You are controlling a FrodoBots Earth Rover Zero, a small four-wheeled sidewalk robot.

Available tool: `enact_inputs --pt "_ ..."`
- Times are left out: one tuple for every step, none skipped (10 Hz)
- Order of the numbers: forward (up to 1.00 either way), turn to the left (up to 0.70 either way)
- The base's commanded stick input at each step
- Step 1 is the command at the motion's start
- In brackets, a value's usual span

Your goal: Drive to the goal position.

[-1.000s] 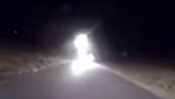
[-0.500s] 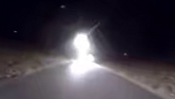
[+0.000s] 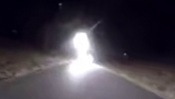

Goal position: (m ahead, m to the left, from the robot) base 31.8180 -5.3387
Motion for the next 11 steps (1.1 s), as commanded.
enact_inputs --pt "1.0 0.0" --pt "1.0 0.0" --pt "1.0 0.0" --pt "1.0 0.0" --pt "1.0 0.0" --pt "1.0 0.0" --pt "1.0 0.0" --pt "1.0 0.0" --pt "1.0 0.0" --pt "1.0 0.0" --pt "1.0 0.0"
